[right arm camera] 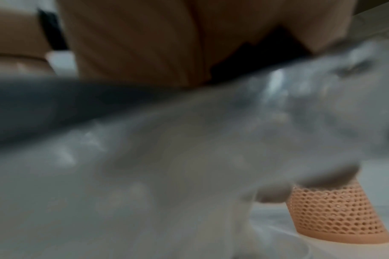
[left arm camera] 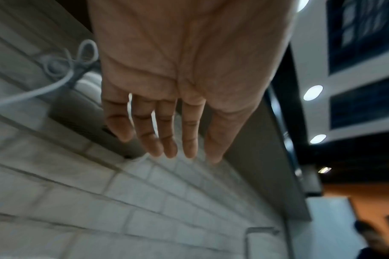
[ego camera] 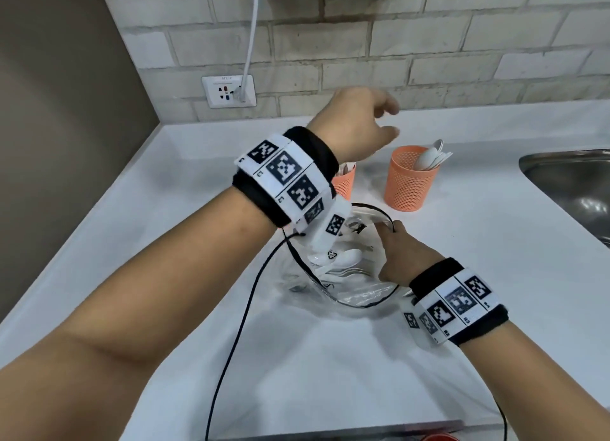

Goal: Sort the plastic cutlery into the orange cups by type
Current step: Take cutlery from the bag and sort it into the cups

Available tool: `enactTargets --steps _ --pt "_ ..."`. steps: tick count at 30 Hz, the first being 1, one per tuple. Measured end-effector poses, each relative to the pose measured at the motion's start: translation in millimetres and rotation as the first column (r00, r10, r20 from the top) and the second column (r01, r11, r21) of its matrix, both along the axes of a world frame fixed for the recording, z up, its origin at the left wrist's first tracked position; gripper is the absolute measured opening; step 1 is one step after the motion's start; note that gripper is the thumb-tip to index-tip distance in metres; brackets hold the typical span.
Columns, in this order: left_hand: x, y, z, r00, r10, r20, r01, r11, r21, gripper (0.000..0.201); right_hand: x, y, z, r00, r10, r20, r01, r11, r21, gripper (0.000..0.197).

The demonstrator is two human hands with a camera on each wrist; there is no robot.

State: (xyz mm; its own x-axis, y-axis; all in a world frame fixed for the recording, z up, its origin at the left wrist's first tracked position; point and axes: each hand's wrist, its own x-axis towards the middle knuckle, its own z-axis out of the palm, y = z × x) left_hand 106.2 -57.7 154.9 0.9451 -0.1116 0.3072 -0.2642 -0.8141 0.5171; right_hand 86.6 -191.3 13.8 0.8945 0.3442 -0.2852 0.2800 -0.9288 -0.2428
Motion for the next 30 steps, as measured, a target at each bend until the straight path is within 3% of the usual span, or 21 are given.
enactTargets --steps 2,4,7,10,13,15,24,30 --pt "-27.3 -11.4 -10.8 0.995 -0.087 -0.043 0.088 0.996 0.008 0.025 -0.7 -0.8 -0.6 1.0 0.005 0.017 -0.006 1.0 0.022 0.076" --pt "-45.6 -17.4 -37.5 0.969 -0.117 -0.219 0.149 0.979 0.137 0.03 -2.2 -1.8 -0.7 1.0 0.004 0.03 -0.005 0.999 0.046 0.074" --pt "-52.8 -14.1 -85.0 0.854 -0.035 -0.518 0.299 0.85 0.435 0.033 -4.3 -3.0 -1.1 0.999 0.02 0.039 -0.021 0.999 0.033 0.076" --pt "-47.9 -2.7 -121.6 0.771 0.052 -0.635 0.385 0.756 0.529 0.04 -7.5 -3.6 -1.8 0.998 0.027 0.051 -0.028 0.999 0.031 0.075" --pt "-44.0 4.9 -146.5 0.781 0.02 -0.624 0.382 0.774 0.504 0.062 -11.7 -2.9 -2.2 0.996 0.03 0.086 -0.034 0.998 0.045 0.072" --pt "-41.9 9.0 -155.0 0.81 0.037 -0.585 0.323 0.804 0.499 0.065 -12.8 -3.0 -1.4 0.991 0.032 0.13 -0.039 0.998 0.055 0.071" --pt "-47.3 16.7 -160.6 0.824 0.109 -0.556 0.231 0.832 0.505 0.043 -17.6 -8.1 4.0 0.975 -0.016 0.221 -0.021 0.987 0.162 0.074" --pt "-47.3 26.6 -160.7 0.861 0.078 -0.503 0.18 0.878 0.444 0.043 -21.6 -6.4 0.9 0.976 -0.019 0.219 -0.023 0.983 0.184 0.076"
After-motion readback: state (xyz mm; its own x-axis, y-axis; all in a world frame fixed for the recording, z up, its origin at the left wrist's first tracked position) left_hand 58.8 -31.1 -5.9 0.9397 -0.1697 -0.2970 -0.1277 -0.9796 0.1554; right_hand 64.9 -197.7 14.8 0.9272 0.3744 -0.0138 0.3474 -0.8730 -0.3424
